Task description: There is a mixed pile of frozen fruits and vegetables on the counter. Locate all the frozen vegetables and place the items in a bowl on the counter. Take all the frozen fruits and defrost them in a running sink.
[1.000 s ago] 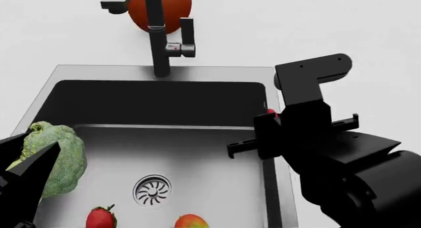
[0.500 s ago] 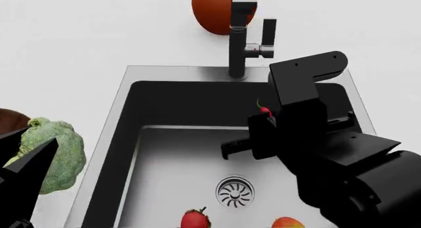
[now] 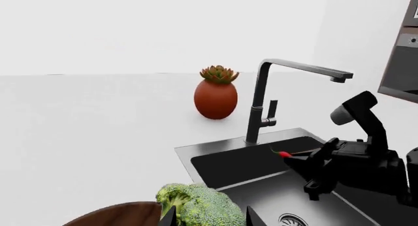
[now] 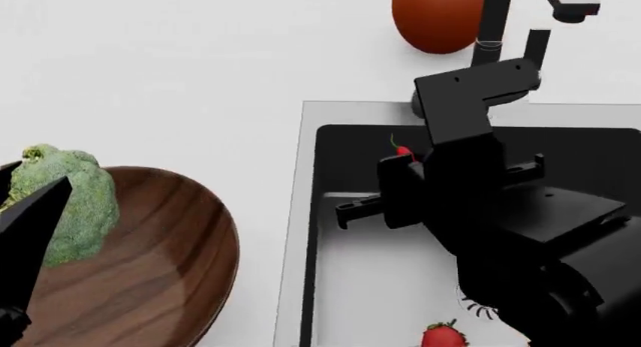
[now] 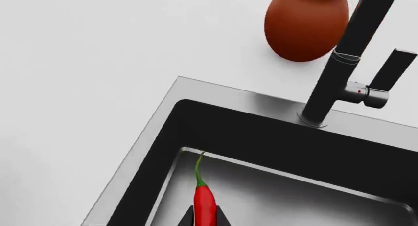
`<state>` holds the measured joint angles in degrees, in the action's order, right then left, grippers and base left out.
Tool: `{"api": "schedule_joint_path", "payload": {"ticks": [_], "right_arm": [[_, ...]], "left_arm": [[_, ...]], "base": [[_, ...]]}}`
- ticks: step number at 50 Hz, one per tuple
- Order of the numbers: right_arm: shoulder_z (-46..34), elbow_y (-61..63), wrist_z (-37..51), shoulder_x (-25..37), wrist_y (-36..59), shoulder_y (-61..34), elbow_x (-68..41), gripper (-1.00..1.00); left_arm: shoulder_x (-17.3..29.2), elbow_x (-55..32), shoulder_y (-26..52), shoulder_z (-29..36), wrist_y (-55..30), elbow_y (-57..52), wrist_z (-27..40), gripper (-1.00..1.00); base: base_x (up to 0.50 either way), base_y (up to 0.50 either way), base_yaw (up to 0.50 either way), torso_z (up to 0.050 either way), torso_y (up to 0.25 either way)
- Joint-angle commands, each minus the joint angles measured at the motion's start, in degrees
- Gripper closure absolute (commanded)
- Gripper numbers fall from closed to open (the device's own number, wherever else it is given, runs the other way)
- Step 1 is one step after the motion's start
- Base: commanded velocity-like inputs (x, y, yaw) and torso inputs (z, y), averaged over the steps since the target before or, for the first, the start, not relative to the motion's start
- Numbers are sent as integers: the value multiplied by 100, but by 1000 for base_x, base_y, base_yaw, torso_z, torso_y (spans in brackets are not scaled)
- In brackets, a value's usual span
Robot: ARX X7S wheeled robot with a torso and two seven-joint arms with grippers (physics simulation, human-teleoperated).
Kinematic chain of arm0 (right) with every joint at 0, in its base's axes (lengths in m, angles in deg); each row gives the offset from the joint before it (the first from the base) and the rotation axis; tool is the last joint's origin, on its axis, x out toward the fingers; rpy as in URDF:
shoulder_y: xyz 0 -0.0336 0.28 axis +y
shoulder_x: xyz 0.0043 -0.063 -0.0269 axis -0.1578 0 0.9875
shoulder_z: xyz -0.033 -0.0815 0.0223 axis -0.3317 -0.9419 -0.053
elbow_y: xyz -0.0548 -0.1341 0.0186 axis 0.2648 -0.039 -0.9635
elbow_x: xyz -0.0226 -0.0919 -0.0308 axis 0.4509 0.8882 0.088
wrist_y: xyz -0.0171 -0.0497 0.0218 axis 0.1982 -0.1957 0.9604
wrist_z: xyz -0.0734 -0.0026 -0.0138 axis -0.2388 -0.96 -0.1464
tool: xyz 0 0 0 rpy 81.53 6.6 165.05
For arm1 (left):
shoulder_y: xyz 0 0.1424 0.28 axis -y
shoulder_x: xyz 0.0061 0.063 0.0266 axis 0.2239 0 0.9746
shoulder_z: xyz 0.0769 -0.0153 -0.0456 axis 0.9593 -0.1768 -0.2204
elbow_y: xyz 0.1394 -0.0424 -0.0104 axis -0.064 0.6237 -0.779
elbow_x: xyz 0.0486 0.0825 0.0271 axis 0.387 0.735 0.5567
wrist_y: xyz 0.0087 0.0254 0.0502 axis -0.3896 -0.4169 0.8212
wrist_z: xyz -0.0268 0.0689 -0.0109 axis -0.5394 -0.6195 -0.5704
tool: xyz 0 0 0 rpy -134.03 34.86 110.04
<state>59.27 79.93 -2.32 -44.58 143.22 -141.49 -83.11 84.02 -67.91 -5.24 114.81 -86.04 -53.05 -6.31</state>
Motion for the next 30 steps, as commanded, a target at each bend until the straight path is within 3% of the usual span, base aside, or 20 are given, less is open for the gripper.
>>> {"api": "schedule_joint_path", "payload": {"ticks": [1,12,30], "right_arm": [[521,576,391,63,440,-333,-521,100],[628,767,484,102,456,-373,-643,100],[433,778,392,120,428,-332,-620,100]], "left_arm": [[-24,-93,-7,-18,78,59,-30,100],[-27,-16,-114,21,109,62,-81,100],[-93,-53,-60,-19,25,47,-53,100]], "base": [[0,500,0,0,0],[0,500,0,0,0],[-36,22,0,0,0]]}}
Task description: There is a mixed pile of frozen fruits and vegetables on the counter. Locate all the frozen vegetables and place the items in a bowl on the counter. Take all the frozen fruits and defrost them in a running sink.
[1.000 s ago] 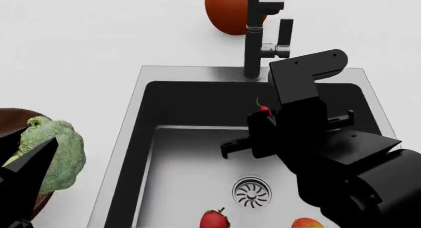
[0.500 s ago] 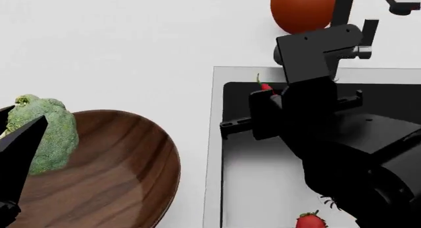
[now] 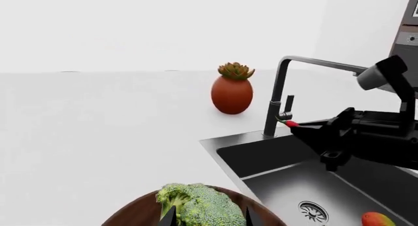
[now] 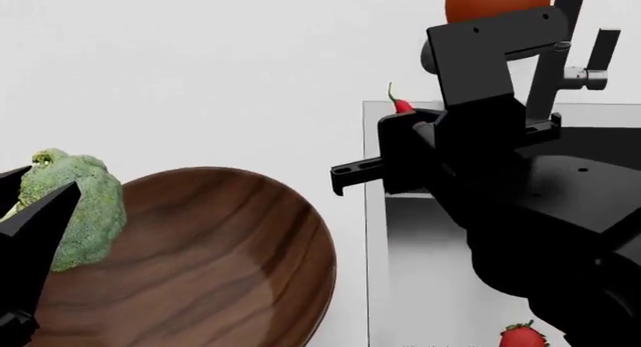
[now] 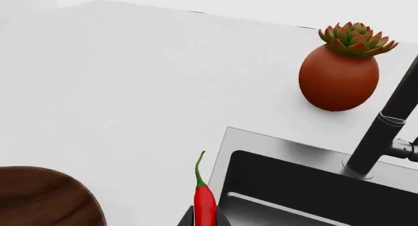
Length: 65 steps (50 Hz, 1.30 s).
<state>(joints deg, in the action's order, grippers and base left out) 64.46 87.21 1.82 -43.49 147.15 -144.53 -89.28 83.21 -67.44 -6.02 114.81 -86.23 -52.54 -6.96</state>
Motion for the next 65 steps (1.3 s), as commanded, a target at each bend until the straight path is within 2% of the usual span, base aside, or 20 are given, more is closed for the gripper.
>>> {"api": "schedule_joint_path", "payload": {"ticks": [1,10,19,25,65], "right_arm": [[-119,58,-40,17,11,-24,26,100],[-148,-52,-53,-17,-59,-25,56,100],[-182,-4,-109,28,-140,-5,72,100],[-144,-21,-113,19,-221,7,68,100],[-181,-26,-82,62,-212,-130,70,100]], "left_arm": [[2,-103,9,-20,55,-3,2,100],[2,-83,-36,-20,84,38,-34,100],[-87,-10,-63,2,42,109,-46,100],[-106,-16,-81,-7,68,131,-71,100],[-167,17,-81,-23,18,195,1,100]], "base": [[-477,270,0,0,0],[-462,319,0,0,0],[0,20,0,0,0],[90,443,0,0,0],[0,0,0,0,0]]}}
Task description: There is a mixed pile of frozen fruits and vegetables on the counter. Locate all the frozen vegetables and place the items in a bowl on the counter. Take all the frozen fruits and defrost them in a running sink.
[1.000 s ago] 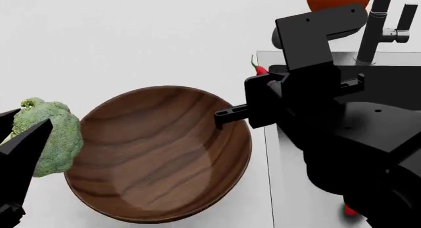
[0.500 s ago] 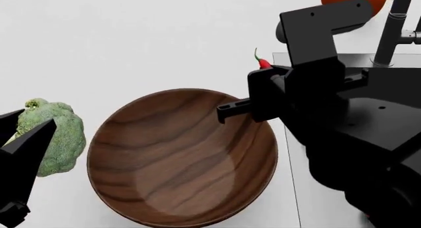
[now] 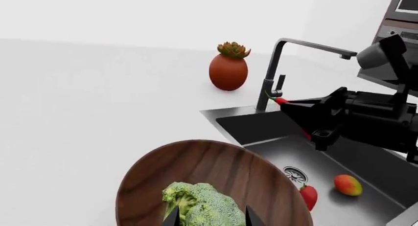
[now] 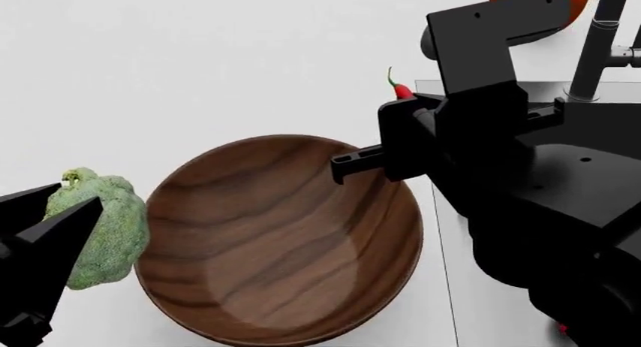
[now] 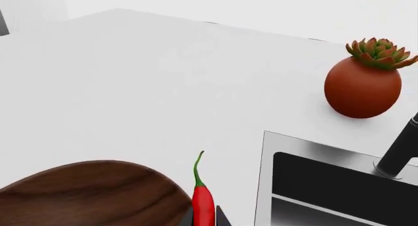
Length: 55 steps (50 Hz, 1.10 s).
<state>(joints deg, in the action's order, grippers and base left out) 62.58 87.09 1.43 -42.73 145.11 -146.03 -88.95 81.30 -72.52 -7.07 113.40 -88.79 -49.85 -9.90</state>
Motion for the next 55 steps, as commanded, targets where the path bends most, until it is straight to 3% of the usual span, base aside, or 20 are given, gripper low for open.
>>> {"api": "schedule_joint_path", "payload": {"ticks": [1,8,9,10,28,40,55], "right_arm": [[7,-14,-43,-14,-8,19,37,100],[7,-14,-43,-14,-8,19,37,100],[1449,854,-3323,-1592,1635,431,4681,100],[1450,865,-3322,-1591,1645,427,4675,100],[1424,916,-3274,-1572,1690,402,4609,100],[1390,851,-3265,-1567,1632,393,4561,100],[1423,898,-3231,-1557,1632,442,4499,100]], "left_arm": [[23,525,23,118,274,-73,295,100],[23,525,23,118,274,-73,295,100],[-2070,68,-2715,-5027,-3714,1164,872,100],[-2082,109,-2758,-5421,-3717,304,833,100],[-2431,153,-1797,-4762,-4229,751,704,100],[-3183,367,-756,-3936,-4818,2329,27,100],[-3836,1178,-295,-3105,-5205,3760,-855,100]], "base": [[0,0,0,0,0],[0,0,0,0,0],[0,0,0,0,0],[0,0,0,0,0],[0,0,0,0,0],[0,0,0,0,0],[0,0,0,0,0]]}}
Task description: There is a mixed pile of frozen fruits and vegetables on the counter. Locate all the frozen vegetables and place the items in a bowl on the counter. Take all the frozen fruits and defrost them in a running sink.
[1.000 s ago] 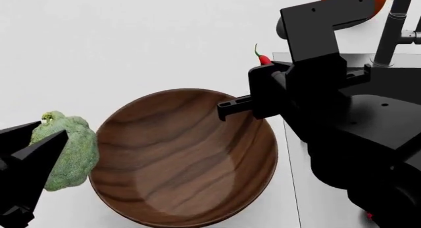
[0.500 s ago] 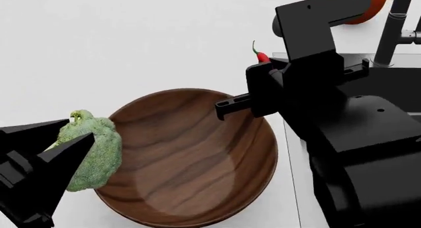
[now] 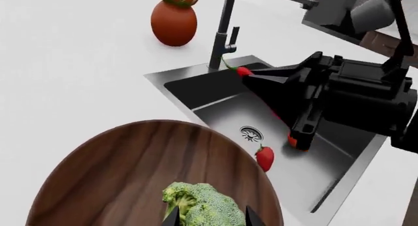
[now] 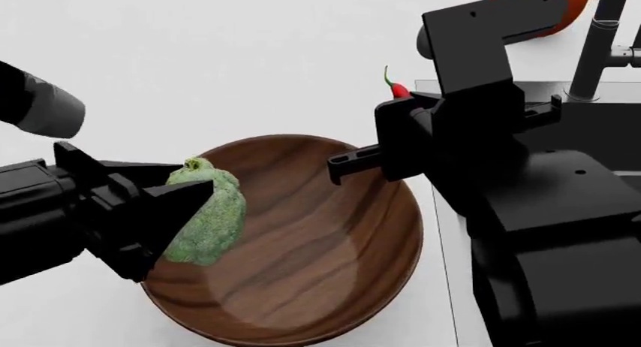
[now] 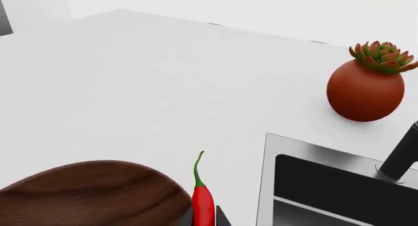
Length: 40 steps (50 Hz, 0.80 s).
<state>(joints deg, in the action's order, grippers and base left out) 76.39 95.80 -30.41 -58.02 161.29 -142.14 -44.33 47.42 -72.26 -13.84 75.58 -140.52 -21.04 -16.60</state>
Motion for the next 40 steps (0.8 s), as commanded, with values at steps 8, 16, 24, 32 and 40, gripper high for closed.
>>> {"api": "schedule_joint_path", "payload": {"ticks": [8,16,24,32,40], "right_arm": [[79,104,-8,-15,70,73,7,100],[97,102,14,-12,78,77,-25,100],[113,54,32,9,29,95,-45,100],[116,24,52,13,9,92,-70,100],[125,21,74,19,-3,109,-97,100]], "left_arm": [[-721,1725,588,1094,-69,1464,-634,100],[-948,2114,713,1412,-48,1796,-940,100],[-1163,2534,806,1697,88,2227,-1262,100],[-1267,3180,940,2154,248,2360,-1530,100],[-1358,3705,1018,2580,394,2456,-1749,100]], "base": [[0,0,0,0,0],[0,0,0,0,0],[0,0,0,0,0],[0,0,0,0,0],[0,0,0,0,0]]}}
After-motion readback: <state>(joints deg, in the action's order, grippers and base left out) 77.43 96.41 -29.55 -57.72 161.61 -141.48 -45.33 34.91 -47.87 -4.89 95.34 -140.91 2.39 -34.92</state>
